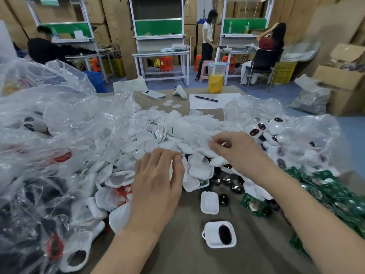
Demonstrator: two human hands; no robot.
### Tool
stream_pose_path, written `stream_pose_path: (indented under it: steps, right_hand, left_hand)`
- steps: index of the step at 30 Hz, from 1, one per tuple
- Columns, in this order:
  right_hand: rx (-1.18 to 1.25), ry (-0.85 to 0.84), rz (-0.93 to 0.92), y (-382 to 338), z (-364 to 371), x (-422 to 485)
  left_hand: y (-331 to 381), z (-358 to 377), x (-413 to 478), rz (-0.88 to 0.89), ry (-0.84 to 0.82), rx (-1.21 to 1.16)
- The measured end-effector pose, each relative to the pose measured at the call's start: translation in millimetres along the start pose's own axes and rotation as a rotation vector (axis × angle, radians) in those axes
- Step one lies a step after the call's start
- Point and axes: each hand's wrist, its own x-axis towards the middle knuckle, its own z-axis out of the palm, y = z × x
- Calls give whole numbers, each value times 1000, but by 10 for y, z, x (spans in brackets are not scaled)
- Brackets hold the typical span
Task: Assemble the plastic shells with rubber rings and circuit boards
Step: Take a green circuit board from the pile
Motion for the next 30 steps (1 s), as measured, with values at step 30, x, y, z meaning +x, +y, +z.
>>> stream_pose_path:
  steps: [30]
  right_hand:
    - [819,-166,214,120,17,-648]
  left_hand:
    - [240,24,-51,-636,-434,-991]
